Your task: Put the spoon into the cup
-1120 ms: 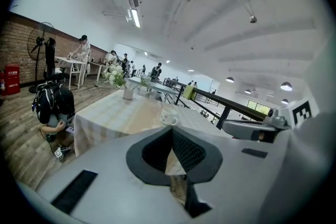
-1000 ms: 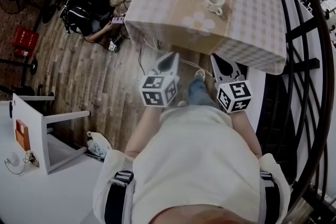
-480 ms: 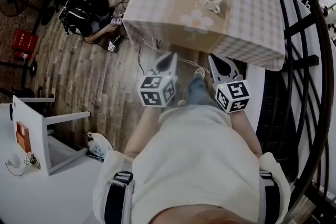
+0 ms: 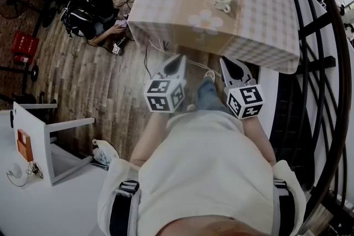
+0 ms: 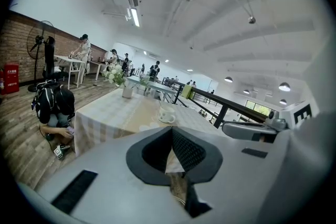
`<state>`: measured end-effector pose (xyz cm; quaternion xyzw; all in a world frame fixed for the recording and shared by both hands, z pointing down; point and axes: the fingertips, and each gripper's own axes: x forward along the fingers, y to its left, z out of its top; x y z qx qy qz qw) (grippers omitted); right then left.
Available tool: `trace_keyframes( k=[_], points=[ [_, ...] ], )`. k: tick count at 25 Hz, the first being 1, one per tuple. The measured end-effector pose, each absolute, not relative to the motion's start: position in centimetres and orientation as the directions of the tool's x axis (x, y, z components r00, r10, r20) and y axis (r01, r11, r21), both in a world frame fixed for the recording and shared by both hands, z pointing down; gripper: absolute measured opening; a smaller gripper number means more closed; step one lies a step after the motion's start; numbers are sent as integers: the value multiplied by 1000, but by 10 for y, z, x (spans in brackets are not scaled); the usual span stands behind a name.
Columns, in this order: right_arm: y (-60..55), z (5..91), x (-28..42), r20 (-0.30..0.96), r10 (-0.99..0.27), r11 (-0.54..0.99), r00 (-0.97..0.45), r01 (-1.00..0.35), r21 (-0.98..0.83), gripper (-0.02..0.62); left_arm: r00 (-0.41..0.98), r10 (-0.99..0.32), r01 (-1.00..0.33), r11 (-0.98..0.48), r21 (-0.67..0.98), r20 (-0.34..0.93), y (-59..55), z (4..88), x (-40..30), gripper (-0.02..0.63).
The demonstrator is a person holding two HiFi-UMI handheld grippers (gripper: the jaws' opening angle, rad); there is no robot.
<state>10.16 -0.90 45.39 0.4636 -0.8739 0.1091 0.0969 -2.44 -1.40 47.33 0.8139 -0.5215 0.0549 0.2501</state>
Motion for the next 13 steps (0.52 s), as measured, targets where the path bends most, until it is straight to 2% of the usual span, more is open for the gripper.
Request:
trace_keyframes(
  k=[13],
  points=[
    [-11,460,105,280,-785,550,-552,-830,-95,0,452,-817,-875,-329,355,358,-15,477,-22,5]
  ],
)
